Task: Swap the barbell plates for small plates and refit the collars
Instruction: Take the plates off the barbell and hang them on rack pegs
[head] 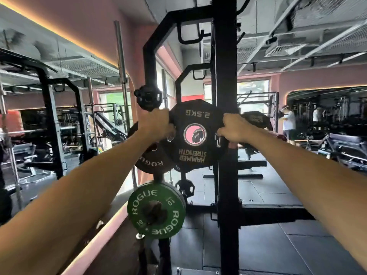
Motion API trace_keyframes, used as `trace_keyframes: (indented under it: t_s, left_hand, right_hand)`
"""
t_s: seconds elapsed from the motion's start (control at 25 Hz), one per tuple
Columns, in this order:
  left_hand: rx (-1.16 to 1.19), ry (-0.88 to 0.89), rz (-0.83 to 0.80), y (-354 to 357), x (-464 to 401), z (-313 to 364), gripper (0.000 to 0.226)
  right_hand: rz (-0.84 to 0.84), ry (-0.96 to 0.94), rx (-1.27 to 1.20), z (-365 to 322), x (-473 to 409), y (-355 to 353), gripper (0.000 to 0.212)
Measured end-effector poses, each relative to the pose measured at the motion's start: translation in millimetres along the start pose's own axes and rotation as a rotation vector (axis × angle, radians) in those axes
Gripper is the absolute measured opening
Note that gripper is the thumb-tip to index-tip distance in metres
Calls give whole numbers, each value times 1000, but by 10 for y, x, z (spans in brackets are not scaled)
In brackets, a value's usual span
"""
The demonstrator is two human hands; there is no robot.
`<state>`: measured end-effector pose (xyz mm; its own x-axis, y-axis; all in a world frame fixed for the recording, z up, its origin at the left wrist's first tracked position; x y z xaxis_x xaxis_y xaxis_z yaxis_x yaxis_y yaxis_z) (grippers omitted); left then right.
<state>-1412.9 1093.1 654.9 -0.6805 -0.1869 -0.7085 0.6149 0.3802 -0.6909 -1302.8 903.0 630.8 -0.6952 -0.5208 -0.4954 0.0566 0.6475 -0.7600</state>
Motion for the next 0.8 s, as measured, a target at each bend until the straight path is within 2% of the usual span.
trace_keyframes:
  t_s: [0.32, 0.52, 0.8]
  left_hand:
    - [-10, -18, -32, 85, 108, -1436, 32]
    - [0, -42, -12, 399, -112, -2047, 36]
    - [22, -39, 40, 852, -765, -2746, 31]
  right_hand:
    - [-34, -14, 0, -1202, -230, 698, 22]
    - [-46, -56, 31, -1520, -709, 1112, 17]
    - [2, -95, 110, -1722, -1683, 1575, 23]
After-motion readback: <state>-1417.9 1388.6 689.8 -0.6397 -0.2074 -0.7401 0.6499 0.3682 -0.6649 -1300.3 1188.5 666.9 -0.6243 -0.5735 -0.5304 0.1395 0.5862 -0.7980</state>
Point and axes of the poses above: each hand's wrist, its own x-axis away from the middle knuckle, its own y-axis out of the palm, z = x × y, the point moved 5 cm from there along -x, towards the middle knuckle, and after that the axes turned 9 degrees about -x, right-handed, at the moved point
